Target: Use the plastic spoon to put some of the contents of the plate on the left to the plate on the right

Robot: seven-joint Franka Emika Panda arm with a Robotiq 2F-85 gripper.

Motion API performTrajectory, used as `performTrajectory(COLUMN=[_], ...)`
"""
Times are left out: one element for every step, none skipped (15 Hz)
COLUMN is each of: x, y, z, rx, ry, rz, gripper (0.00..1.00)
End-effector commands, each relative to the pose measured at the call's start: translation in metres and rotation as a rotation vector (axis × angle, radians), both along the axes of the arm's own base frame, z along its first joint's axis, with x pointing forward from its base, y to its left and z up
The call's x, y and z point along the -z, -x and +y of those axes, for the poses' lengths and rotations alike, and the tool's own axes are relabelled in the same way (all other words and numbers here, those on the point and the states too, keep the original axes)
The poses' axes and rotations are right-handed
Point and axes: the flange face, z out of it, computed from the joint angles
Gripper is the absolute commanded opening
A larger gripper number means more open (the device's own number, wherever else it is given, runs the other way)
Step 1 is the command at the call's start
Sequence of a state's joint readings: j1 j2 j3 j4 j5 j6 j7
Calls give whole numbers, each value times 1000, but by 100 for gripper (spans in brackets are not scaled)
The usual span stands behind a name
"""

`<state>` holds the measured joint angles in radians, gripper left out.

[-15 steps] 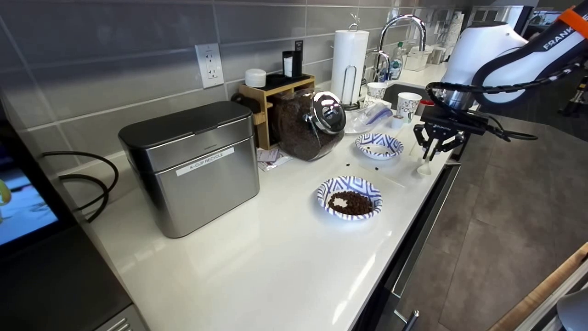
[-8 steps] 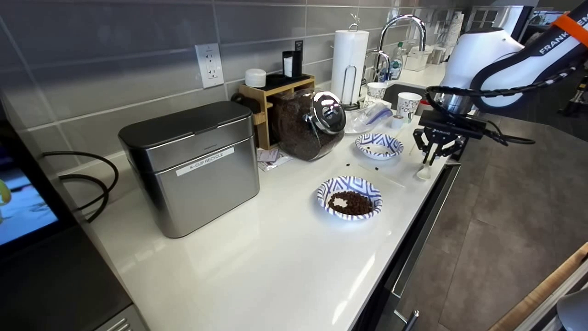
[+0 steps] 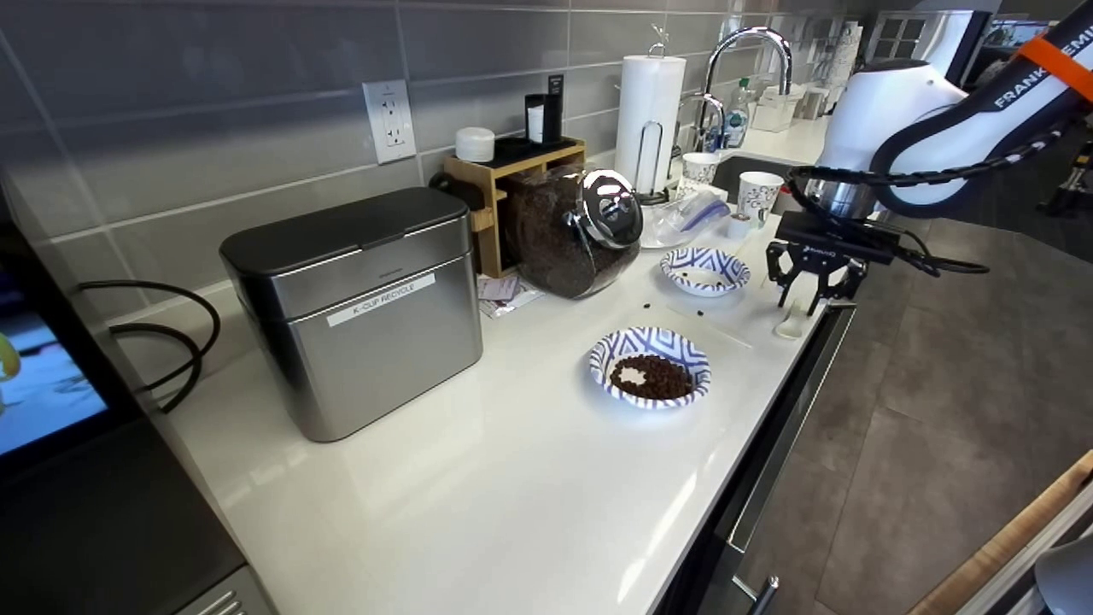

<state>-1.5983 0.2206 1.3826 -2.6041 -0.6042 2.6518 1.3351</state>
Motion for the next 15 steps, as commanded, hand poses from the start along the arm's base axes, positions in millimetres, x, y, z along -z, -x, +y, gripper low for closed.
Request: performTrajectory(x=[-3,-6,-10,-13,-19,-25,-30,-35,-42,-50,-57,-66,-74,-82,-89], y=[-5,-7,-10,-13,-16,-19,-21,-22,-23,-23,-22,-21,-19,-16,-11], z=[-3,-4,-7,-8,-9,-8,-5,-4,-1,2,4,7,8,10,11], rx=[6,-1,-19,-49,-118,-180,-237,-291,-343,-396,-448,-501,-551,-601,-652], ry=[5,5,-5,-3,-12,-13,-11,-18,-19,-27,-30,-34,-38,-45,-54], rz=[-37,-47,-62,-79,-106,-133,-133,-140,-150,-157,-164,-168,-166,-154,-137], gripper=[75,84,90,99,100,100,100,100,100,100,100,100,100,100,100])
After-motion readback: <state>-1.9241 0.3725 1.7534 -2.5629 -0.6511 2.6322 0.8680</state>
